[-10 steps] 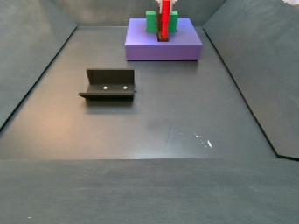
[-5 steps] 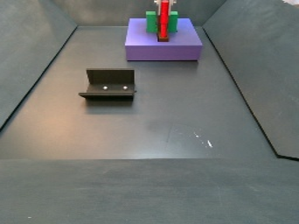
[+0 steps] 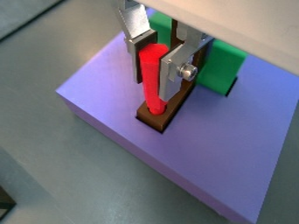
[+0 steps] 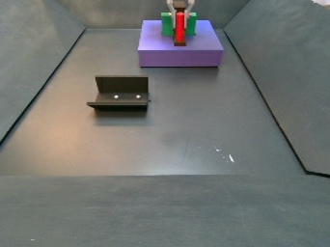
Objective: Pick up the red object. Move up. Move to above the board. Insert the red object.
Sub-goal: Insert the red object.
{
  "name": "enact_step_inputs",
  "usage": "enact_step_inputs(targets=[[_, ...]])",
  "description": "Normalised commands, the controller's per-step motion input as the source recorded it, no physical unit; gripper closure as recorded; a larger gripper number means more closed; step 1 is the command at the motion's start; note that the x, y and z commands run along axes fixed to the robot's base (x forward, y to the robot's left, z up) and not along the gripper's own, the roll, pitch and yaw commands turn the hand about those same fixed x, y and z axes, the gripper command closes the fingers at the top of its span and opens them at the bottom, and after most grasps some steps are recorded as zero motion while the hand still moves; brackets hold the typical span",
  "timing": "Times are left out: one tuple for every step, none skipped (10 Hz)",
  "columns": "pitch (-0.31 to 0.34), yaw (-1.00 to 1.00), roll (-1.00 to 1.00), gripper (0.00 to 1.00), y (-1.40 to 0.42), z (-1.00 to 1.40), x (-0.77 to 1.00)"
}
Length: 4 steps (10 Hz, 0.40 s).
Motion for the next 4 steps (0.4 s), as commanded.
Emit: enact_step_inputs(targets=[[-0.019,-0.13,0.14,1.00,0.00,-0.38,-0.12],[-0.033,-0.11,0.07,1.00,0.00,-0.40,-0.03],[0.000,-0.10,0.00,1.00,0.00,-0.34,0.00],[0.000,0.00,0.00,1.00,0.00,0.00,0.00]])
